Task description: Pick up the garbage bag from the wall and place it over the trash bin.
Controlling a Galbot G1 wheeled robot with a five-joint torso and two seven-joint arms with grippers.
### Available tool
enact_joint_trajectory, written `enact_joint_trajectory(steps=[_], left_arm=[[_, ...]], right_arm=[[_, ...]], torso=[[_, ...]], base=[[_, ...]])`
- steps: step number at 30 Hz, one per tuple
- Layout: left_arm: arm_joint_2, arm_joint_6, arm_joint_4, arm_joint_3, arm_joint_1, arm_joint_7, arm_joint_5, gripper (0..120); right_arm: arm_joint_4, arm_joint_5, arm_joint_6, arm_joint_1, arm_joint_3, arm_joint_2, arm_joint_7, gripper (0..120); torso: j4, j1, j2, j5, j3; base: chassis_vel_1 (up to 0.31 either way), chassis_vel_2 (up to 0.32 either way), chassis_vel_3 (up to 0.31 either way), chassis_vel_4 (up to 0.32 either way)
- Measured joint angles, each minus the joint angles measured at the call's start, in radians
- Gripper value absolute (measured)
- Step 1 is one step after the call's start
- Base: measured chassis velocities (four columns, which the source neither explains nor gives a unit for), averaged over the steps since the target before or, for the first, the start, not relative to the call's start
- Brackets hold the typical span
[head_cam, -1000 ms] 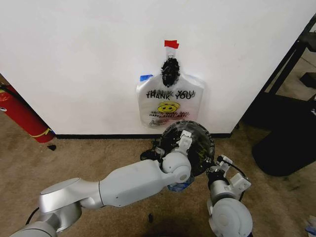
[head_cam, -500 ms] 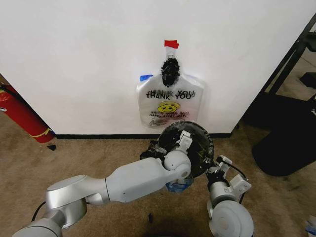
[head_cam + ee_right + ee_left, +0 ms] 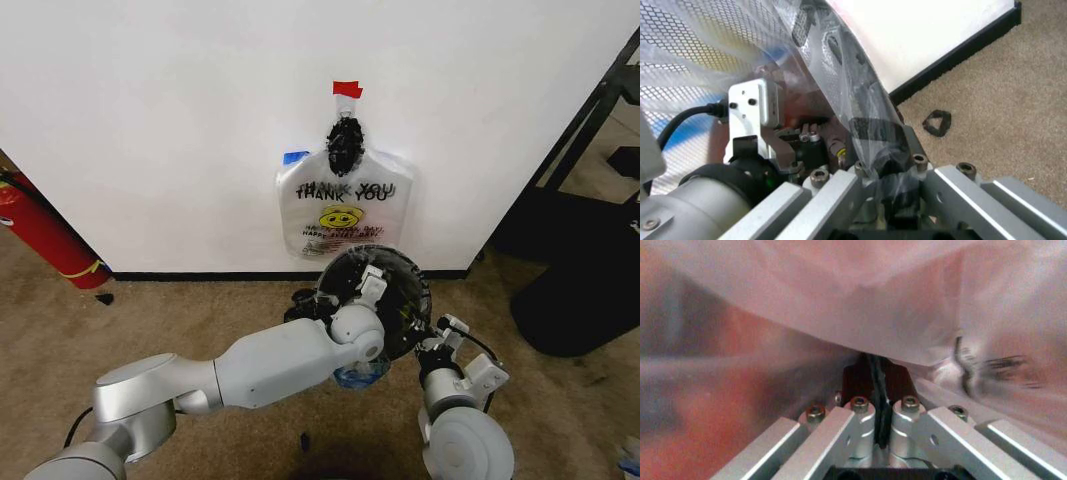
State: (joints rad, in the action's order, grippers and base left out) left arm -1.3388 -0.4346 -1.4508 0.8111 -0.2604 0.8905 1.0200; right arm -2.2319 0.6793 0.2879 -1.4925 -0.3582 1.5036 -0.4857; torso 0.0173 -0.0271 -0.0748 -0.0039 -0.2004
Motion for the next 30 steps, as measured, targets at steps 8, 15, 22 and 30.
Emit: enact_joint_trajectory(steps=[8,15,22,30], left_arm=[[0.052,0.008,-0.157,0.019,-0.003,-0.011,-0.013,0],[0.096,-0.006,-0.283,0.043,0.000,-0.031,0.001,0],[0.112,0.018,-0.347,0.044,0.001,-0.055,0.002,0],[0.152,0.029,-0.429,0.041,-0.003,-0.061,0.004,0]], right_arm=[[0.024,0.032,0.010,0.020,-0.010,0.000,-0.020,0],[0.028,0.039,0.014,0.018,-0.024,-0.004,-0.028,0],[0.017,0.054,0.016,0.013,-0.036,-0.005,-0.034,0],[0.012,0.101,0.022,0.016,-0.054,-0.002,-0.051,0]], torso=[[0.0000,0.000,0.000,0.0000,0.000],[0.0000,0.000,0.000,0.0000,0.000],[0.0001,0.000,0.000,0.0000,0.000],[-0.0001,0.000,0.000,0.0000,0.000]], base=[[0.000,0.000,0.000,0.000],[0.000,0.000,0.000,0.000],[0.000,0.000,0.000,0.000],[0.000,0.000,0.000,0.000]])
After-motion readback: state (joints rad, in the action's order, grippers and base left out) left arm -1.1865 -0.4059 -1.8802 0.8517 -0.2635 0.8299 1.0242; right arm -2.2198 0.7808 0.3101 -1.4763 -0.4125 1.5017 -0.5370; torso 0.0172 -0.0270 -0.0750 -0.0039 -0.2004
